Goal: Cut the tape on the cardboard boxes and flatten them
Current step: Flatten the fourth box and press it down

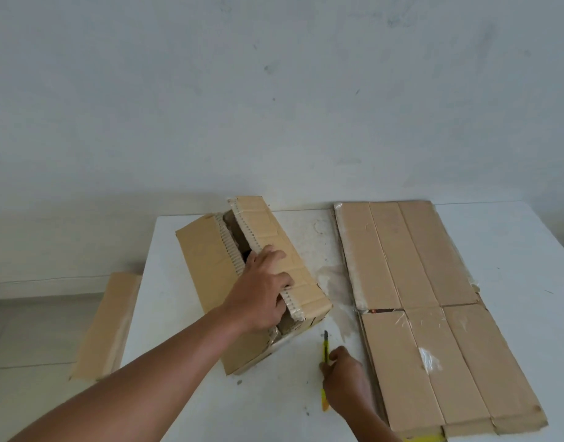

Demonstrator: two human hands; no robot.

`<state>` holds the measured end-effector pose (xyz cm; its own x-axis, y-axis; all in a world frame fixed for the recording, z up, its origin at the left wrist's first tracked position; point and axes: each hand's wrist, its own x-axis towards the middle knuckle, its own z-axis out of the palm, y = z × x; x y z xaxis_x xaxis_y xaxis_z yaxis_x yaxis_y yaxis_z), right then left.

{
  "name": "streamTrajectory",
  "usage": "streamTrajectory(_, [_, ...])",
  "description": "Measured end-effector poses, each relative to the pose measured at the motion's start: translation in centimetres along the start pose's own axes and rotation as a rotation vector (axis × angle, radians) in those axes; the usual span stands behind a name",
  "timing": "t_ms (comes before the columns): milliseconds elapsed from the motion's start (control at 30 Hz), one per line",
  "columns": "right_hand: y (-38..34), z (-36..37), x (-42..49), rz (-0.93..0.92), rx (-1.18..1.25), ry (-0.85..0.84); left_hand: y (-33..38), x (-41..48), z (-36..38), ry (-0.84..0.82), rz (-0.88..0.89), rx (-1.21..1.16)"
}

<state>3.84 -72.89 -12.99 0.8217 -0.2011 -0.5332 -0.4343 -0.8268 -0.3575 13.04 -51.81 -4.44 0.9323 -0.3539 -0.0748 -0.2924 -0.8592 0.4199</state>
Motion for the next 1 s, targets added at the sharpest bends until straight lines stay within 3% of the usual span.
streamTrajectory(200, [0.6,-1.3,1.7,-0.121,-0.211,-0.073,0.7,-1.3,2.1,0.239,-0.225,-0.208])
streamTrajectory(333, [-0.8,-3.9,2.8,-0.271,0.139,0.073,2.1,-1.6,2.4,0.294,-0.392,-0.368])
streamTrajectory(433, [-3.6,-6.5,3.3,-0.448,0.135,0.057,2.4,-1.9,2.9,0.245,-0.434,-0.379])
streamTrajectory(500, [-5.1,-7.5,3.8,-0.501,0.068,0.007,2.2,-2.3,3.1,0.130,-0.447,-0.255])
streamTrajectory(600, [-6.3,-8.5,4.0,-0.434,0.101,-0.027,2.1,-3.5,2.9,-0.009,-0.503,-0.018])
streamTrajectory(667, [-6.8,-9.1,3.5,-0.327,0.210,-0.015,2.0,-4.5,2.5,-0.024,-0.661,-0.069])
streamTrajectory(767, [-7.0,-10.1,2.4,-0.332,0.306,0.024,2.2,-5.9,1.2,0.058,-0.801,-0.290])
streamTrajectory(1000, [-9.5,-12.3,-2.0,-0.629,0.574,0.093,-1.1,-10.6,-0.5,0.497,-0.663,-0.587])
